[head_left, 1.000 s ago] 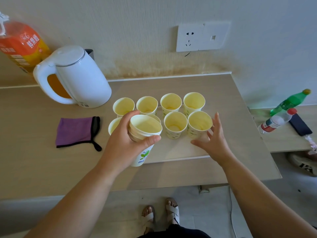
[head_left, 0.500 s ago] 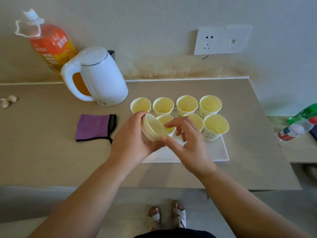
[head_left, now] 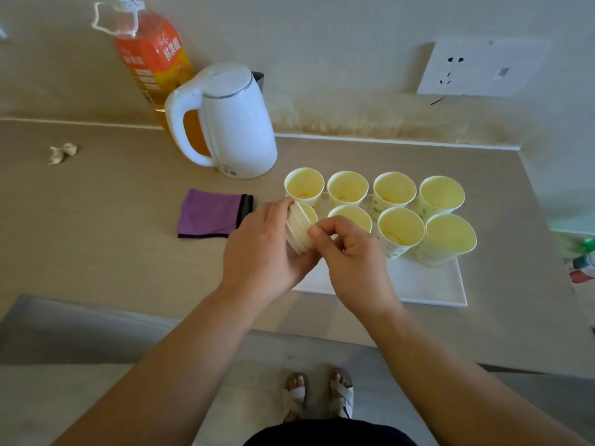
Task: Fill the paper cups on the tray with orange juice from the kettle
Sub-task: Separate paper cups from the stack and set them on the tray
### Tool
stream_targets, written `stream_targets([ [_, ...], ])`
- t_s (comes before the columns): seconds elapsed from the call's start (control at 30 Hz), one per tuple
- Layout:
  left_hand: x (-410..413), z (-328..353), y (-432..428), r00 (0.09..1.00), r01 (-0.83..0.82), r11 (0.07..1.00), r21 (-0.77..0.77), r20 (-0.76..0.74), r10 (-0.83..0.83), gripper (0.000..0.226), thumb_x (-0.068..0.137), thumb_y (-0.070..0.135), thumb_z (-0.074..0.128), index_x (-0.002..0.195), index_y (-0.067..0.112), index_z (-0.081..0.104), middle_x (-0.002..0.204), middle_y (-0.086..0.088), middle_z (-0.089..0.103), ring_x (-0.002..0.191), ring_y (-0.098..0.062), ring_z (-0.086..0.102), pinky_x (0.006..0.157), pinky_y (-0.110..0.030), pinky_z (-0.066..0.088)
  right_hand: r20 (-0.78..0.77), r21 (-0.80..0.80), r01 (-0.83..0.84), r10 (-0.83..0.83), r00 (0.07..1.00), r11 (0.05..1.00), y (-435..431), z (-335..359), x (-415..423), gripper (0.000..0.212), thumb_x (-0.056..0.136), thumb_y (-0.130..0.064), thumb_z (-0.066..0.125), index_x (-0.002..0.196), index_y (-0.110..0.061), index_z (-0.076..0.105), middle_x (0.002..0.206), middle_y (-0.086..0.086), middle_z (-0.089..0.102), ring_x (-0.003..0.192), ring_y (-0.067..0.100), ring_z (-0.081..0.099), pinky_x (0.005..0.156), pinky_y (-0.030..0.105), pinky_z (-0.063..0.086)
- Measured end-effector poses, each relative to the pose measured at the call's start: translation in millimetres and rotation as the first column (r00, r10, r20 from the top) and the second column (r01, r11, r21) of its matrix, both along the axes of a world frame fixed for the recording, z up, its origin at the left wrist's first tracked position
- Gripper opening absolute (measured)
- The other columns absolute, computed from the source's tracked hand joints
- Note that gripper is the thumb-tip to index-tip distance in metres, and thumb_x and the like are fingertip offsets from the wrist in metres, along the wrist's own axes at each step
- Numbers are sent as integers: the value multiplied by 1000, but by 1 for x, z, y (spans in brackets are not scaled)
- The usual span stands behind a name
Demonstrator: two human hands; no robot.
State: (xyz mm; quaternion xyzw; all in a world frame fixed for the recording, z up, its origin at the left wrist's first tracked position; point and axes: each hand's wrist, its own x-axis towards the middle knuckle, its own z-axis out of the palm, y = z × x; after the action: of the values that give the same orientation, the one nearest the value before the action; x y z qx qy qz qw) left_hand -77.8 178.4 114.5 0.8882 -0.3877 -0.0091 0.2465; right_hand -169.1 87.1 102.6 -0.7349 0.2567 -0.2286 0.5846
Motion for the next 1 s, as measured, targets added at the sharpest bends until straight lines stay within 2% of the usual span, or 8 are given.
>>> stream_targets([
  [0.1, 1, 0, 3, 999, -26, 999, 32, 36, 25, 78, 67, 65, 47, 126, 14, 53, 111, -4, 63, 92, -30, 62, 65, -39, 50, 9, 33, 39, -39, 999, 999, 8, 1, 4, 25, 93, -16, 57, 71, -30, 57, 50, -21, 52, 50, 2, 43, 52, 11, 34],
  [0.23, 2, 1, 6, 997, -52, 998, 44, 64, 49, 76, 66, 67, 47, 122, 16, 55, 108, -2, 64, 87, -29, 63, 60, -35, 47, 5, 33, 95, -96, 995, 995, 14, 1, 11, 26, 94, -17, 56, 71, -30, 55, 56, -23, 55, 53, 1, 46, 54, 12, 36],
  [0.37, 7, 6, 6, 996, -69, 996, 54, 57, 66, 71, 70, 64, 57, 124, 18, 54, 111, -1, 63, 92, -26, 62, 60, -29, 40, 8, -23, 167, -167, 986, 986, 17, 3, 19, 26, 94, -21, 55, 71, -34, 53, 63, -17, 56, 58, 3, 47, 58, 18, 40],
  [0.6, 11, 11, 10, 996, -75, 996, 43, 42, 74, 67, 72, 61, 65, 124, 21, 51, 112, 2, 60, 95, -23, 59, 62, -31, 41, 36, -30, 214, -213, 976, 976, 17, 9, 26, 26, 95, -18, 54, 72, -32, 52, 68, -15, 57, 59, 2, 47, 61, 18, 41],
  [0.7, 11, 11, 13, 997, -67, 997, 25, 48, 66, 65, 71, 58, 68, 122, 20, 52, 108, 2, 59, 93, -23, 58, 60, -29, 36, 37, -8, 240, -239, 970, 971, 18, 9, 26, 26, 95, -20, 53, 71, -31, 52, 66, -16, 56, 59, 2, 47, 62, 20, 42],
  [0.83, 13, 10, 18, 998, -53, 998, 24, 29, 52, 67, 68, 55, 71, 123, 21, 51, 109, 3, 59, 94, -21, 57, 60, -29, 36, 40, 47, 289, -291, 956, 956, 15, 10, 26, 25, 96, -21, 51, 73, -29, 52, 63, -15, 52, 54, -2, 44, 57, 13, 38],
  [0.93, 15, 9, 26, 997, -60, 998, -17, -56, 59, 65, 64, 55, 74, 118, 25, 52, 107, 8, 58, 93, -16, 57, 61, -28, 40, 63, 156, 325, -338, 939, 933, 1, 18, 25, 22, 97, -24, 49, 76, -27, 53, 59, -17, 49, 53, -2, 42, 58, 16, 37],
  [1.0, 16, 9, 28, 992, -60, 996, -63, -114, 53, 69, 63, 56, 75, 121, 27, 51, 109, 11, 58, 96, -11, 56, 64, -27, 41, 60, 190, 254, -269, 961, 948, -2, 21, 26, 20, 98, -26, 48, 79, -26, 54, 61, -19, 52, 55, -4, 45, 58, 12, 37],
])
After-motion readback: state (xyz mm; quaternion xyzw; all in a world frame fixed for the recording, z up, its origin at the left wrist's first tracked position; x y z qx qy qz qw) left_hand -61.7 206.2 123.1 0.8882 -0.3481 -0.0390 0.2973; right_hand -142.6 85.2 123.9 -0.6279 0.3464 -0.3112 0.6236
